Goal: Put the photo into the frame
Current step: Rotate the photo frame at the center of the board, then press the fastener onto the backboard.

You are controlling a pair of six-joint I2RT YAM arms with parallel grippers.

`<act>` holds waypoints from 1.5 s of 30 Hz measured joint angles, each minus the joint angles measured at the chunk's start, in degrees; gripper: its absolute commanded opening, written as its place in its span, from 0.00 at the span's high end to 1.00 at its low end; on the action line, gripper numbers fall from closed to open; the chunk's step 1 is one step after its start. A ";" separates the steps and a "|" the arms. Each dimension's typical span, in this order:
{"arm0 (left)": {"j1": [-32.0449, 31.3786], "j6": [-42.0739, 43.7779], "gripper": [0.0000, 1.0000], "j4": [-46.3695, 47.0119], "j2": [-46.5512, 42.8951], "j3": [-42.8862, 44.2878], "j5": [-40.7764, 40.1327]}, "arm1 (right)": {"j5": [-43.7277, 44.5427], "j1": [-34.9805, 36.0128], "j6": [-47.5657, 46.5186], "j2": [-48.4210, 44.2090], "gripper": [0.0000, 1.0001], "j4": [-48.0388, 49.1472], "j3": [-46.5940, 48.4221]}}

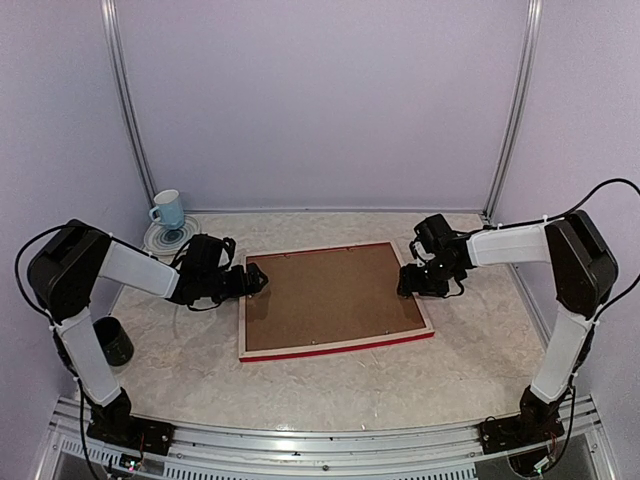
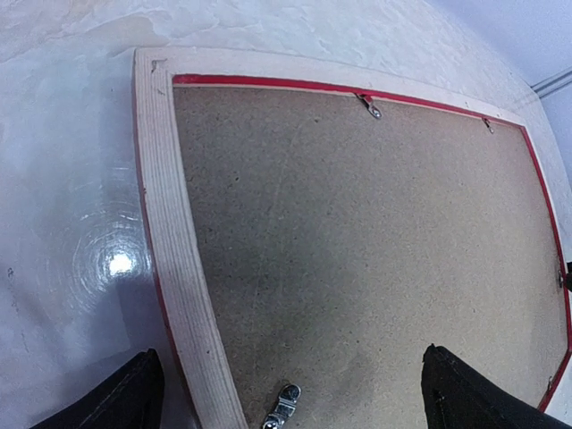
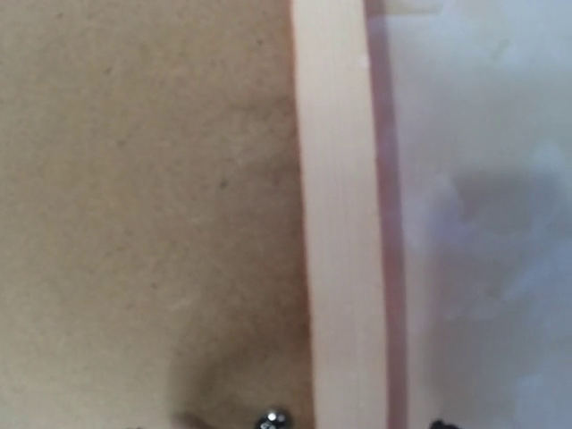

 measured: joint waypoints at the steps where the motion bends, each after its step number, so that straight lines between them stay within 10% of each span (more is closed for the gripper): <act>1: 0.02 0.07 0.01 0.33 0.00 -0.02 0.15 | 0.09 -0.02 -0.07 0.04 0.39 -0.02 0.00; 45: 2.51 -0.98 0.01 7.45 2.71 -0.90 5.86 | 1.86 -0.20 -0.15 0.85 0.72 0.57 -0.81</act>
